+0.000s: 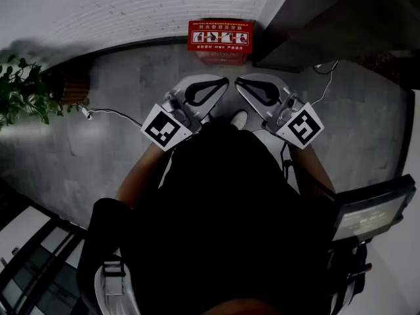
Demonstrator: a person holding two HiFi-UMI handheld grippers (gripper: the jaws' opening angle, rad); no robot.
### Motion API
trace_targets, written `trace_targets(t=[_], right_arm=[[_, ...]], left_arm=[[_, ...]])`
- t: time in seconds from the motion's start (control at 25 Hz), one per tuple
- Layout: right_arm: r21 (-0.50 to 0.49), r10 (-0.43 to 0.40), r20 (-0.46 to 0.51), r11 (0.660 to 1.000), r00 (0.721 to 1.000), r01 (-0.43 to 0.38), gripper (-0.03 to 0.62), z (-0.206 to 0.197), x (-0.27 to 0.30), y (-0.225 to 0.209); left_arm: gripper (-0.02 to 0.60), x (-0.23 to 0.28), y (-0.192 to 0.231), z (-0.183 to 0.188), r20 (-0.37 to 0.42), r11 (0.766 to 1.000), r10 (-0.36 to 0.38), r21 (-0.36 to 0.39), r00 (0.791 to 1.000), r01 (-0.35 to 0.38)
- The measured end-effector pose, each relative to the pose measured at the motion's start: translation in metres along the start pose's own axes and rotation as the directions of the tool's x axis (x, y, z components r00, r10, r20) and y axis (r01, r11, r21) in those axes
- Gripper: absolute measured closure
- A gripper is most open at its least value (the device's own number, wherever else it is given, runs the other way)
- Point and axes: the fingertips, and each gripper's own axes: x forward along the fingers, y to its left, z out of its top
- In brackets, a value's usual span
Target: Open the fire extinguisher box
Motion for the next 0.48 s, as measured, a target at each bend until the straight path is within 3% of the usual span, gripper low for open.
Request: trace_targets(t=[0.48], right_arm=[[0.004, -0.018, 0.009, 1.0, 1.0, 0.018, 0.583, -0.004, -0.02, -0.014]], left_arm=[[0.58, 0.016, -0.009, -0.003, -0.005, 0.999, -0.003, 0.036, 1.0, 0.003]])
